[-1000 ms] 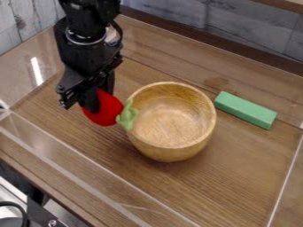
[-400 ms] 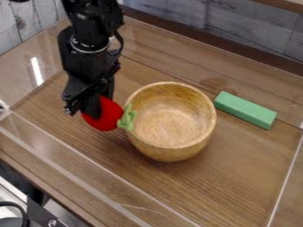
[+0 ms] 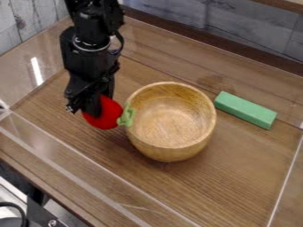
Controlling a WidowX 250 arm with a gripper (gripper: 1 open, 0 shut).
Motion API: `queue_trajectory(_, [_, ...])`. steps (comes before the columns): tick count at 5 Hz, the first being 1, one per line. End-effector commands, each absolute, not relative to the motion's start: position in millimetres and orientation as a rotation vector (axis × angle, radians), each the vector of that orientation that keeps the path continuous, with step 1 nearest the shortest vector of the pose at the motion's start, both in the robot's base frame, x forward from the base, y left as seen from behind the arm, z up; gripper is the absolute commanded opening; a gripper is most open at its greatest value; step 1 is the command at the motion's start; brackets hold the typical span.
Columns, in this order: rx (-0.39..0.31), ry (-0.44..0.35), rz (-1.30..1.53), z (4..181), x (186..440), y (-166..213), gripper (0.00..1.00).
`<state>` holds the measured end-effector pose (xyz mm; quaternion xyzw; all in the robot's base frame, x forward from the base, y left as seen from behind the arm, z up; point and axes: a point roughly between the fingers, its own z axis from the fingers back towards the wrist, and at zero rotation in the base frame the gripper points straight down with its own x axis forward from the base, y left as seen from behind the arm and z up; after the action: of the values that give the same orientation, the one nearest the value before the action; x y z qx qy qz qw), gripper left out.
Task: Move the red fruit to the left
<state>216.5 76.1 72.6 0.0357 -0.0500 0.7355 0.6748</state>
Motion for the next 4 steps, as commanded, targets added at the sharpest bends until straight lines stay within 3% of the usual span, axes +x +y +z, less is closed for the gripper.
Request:
queue_trajectory(1, [0.059,-0.141,1.693,81.1,227.3,83.2,0.00])
queue_trajectory(4, [0.079,-0.108,1.734,72.1,231.9,87.1,0.00])
